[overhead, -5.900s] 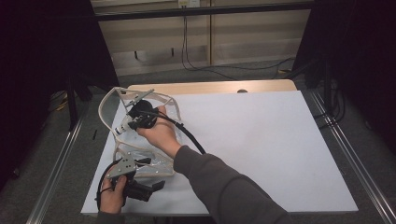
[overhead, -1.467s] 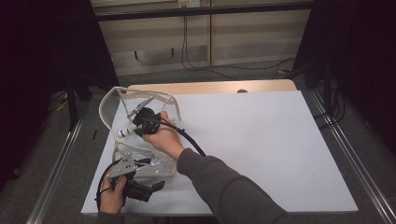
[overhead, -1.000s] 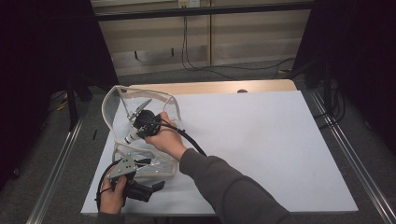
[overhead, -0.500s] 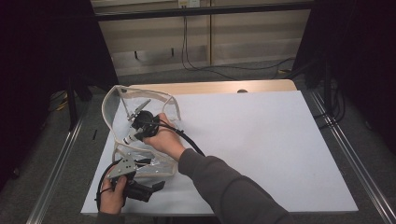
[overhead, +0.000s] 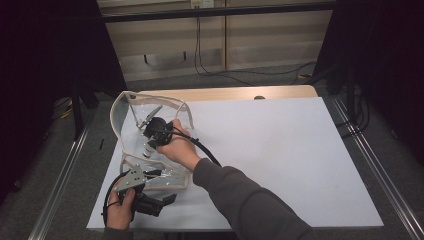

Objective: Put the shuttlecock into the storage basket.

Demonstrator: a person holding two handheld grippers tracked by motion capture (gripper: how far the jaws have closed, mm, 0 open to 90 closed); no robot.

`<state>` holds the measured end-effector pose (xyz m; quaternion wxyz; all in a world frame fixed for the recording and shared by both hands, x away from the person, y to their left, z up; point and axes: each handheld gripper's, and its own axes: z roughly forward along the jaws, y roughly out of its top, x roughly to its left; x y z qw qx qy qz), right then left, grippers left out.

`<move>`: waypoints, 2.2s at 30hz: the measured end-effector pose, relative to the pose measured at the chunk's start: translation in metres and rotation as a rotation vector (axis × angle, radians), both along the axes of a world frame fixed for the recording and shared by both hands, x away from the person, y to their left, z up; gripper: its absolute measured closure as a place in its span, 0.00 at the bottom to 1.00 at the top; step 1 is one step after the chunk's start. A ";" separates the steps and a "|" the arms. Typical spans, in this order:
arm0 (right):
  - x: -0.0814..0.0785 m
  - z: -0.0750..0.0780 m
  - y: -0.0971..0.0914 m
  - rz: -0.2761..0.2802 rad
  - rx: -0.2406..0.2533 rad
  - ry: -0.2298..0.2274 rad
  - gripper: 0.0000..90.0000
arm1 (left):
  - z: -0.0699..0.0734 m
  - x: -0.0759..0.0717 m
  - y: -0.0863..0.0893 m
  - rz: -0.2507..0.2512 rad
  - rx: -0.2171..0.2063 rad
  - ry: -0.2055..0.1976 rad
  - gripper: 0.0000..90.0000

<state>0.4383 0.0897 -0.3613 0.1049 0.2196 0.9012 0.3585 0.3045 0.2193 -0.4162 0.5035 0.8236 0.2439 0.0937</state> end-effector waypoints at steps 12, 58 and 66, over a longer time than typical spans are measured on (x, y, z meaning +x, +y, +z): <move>-0.001 0.002 -0.001 -0.041 0.011 0.007 0.65 | 0.000 0.000 0.000 0.002 0.000 -0.001 0.03; -0.015 0.058 -0.039 -0.085 0.114 0.012 0.24 | 0.001 -0.001 -0.001 0.002 0.002 -0.002 0.03; -0.023 0.061 -0.056 -0.075 0.158 0.025 0.21 | 0.002 -0.003 -0.002 0.001 0.004 -0.004 0.03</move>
